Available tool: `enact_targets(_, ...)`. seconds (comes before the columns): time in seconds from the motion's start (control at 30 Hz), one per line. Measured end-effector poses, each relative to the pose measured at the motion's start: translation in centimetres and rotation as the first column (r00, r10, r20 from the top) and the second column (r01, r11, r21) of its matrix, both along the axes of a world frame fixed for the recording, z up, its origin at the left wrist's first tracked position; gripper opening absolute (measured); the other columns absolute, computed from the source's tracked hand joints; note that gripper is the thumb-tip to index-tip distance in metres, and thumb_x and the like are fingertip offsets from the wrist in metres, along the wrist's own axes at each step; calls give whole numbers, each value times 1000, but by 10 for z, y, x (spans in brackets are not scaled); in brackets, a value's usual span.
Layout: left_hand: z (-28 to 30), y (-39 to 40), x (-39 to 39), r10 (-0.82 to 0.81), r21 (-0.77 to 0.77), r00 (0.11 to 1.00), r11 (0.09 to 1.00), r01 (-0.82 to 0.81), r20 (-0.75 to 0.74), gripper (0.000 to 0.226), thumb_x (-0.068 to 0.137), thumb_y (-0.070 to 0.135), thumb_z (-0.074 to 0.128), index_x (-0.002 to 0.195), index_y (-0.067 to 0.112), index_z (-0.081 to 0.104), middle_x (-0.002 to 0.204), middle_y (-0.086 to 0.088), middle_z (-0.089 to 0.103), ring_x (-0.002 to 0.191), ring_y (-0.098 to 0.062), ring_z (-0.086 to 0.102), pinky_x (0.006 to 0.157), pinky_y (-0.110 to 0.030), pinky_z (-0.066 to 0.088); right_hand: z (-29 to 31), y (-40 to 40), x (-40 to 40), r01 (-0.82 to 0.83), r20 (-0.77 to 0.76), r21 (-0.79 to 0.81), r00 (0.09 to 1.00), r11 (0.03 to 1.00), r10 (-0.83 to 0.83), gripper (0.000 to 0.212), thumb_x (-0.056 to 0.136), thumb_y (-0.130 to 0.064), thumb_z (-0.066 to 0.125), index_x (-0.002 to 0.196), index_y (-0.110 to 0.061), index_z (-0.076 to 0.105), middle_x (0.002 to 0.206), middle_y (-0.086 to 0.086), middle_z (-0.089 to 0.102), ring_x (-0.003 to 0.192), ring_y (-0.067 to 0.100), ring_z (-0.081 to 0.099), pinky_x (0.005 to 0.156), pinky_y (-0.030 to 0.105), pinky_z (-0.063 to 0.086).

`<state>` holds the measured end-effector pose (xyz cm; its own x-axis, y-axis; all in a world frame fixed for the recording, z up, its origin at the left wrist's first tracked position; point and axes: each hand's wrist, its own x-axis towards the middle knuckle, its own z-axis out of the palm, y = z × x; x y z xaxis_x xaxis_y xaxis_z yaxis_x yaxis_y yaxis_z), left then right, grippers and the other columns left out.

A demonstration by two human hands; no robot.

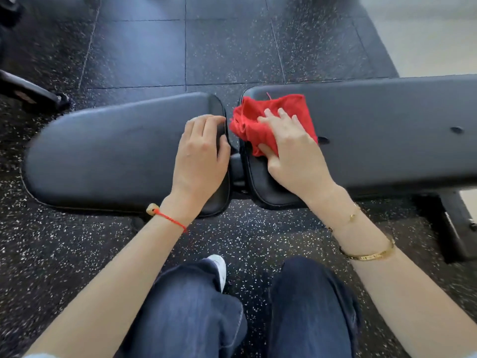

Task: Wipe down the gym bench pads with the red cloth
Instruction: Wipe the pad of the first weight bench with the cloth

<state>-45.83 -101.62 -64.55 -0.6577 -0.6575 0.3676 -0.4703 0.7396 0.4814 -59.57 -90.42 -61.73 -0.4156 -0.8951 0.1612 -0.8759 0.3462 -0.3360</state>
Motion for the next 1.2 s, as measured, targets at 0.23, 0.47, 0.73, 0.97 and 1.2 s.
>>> enact_targets(0.23, -1, 0, 0, 23, -8, 997, 1000, -23, 67, 41, 88, 5, 51, 130, 5, 53, 127, -12, 55, 124, -31, 43, 105, -37, 37, -3, 48, -2, -18, 27, -51, 999, 999, 19, 46, 91, -15, 55, 136, -13, 47, 148, 1, 41, 142, 21, 29, 119, 30, 13)
enact_targets(0.47, 4, 17, -8, 122, 59, 991, 990, -125, 56, 46, 89, -1, 46, 133, 6, 52, 132, -13, 52, 128, -30, 40, 107, -36, 35, 9, 44, -45, 70, 62, -40, 996, 997, -68, 44, 90, -13, 55, 133, -7, 48, 140, 17, 49, 138, 30, 34, 115, 36, 18)
enact_targets(0.73, -2, 53, -26, 202, 6, 978, 979, -202, -45, 32, 93, 14, 51, 123, 12, 61, 125, -7, 60, 120, -29, 49, 103, -42, 38, -3, 79, -33, -156, 38, -43, 987, 987, 158, 48, 90, -13, 55, 137, -12, 46, 148, 4, 42, 141, 24, 30, 118, 32, 13)
enact_targets(0.97, -10, 54, -28, 204, -80, 979, 976, -205, -19, 25, 90, 21, 53, 113, 20, 64, 114, 1, 66, 115, -23, 53, 104, -43, 34, 7, 76, -84, 87, 61, -47, 995, 995, -84, 39, 89, -13, 55, 127, -8, 51, 134, 18, 52, 133, 33, 38, 110, 38, 25)
enact_targets(1.2, -10, 55, -25, 200, -101, 980, 974, -201, -19, 24, 89, 19, 55, 110, 19, 66, 111, 2, 68, 112, -22, 55, 104, -39, 35, 1, 60, -52, -172, 53, -41, 983, 984, 174, 47, 87, -13, 56, 133, -10, 48, 147, 10, 42, 141, 28, 30, 117, 36, 14)
